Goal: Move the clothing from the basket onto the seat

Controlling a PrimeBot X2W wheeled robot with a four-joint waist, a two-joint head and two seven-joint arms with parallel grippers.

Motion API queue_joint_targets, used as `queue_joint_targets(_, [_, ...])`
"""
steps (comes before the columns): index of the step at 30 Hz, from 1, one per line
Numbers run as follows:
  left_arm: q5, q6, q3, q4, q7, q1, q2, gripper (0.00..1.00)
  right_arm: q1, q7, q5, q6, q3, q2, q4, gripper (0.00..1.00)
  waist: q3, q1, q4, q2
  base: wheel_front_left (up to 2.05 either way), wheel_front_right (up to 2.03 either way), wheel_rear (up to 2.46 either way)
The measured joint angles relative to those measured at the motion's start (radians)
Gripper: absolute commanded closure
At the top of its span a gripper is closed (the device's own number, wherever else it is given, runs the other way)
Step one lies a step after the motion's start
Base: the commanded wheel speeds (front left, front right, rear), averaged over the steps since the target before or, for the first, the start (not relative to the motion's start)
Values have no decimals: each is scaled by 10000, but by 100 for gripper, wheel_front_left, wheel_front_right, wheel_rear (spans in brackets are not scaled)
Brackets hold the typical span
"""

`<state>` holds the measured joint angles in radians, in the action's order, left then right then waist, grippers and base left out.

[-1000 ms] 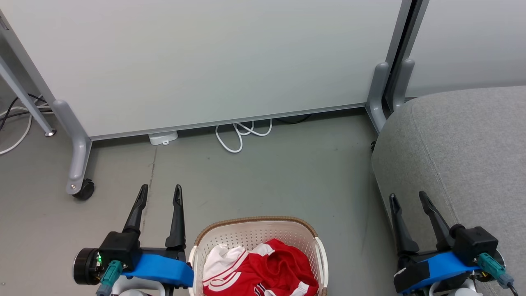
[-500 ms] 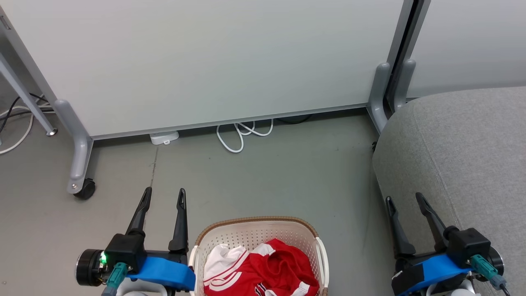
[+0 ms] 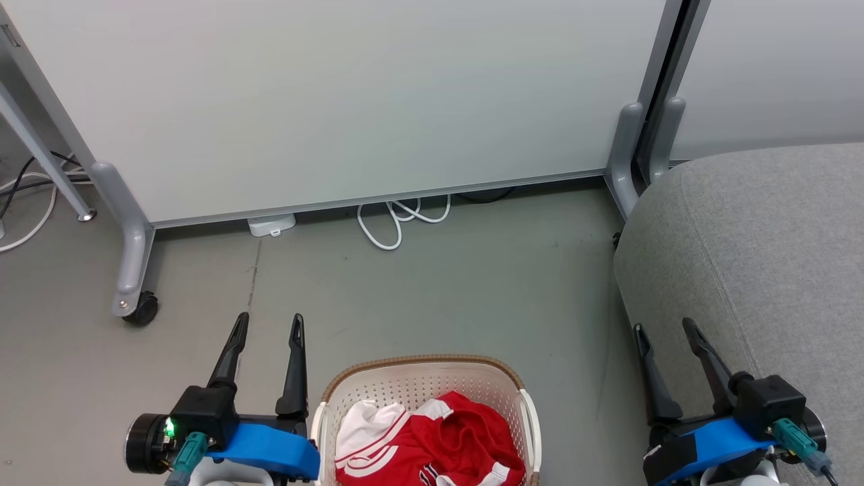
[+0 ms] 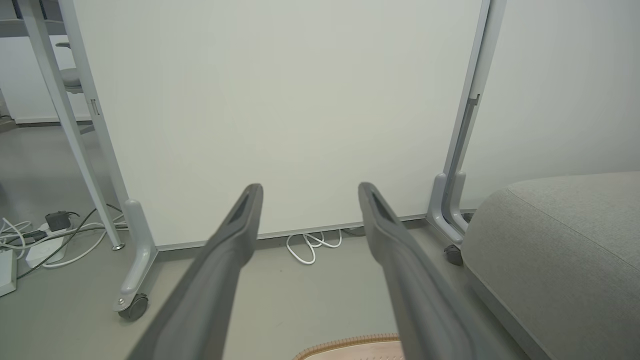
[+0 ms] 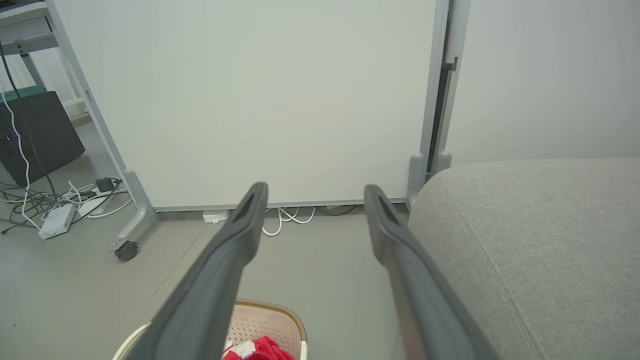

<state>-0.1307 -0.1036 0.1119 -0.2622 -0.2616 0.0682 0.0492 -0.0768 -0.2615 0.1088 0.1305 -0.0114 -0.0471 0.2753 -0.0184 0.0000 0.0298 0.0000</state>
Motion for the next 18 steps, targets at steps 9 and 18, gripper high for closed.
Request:
queue_joint_targets(9, [0, -29, -35, -46, 0, 2, 2, 0, 0, 0, 69, 0, -15, 0, 12, 0, -26, 0, -5, 0, 0, 0, 0])
queue_joint_targets(18, [286, -173, 217, -658, 0, 578, 13, 0, -164, 0, 100, 0, -23, 0, -38, 0, -319, 0, -14, 0, 0, 0, 0])
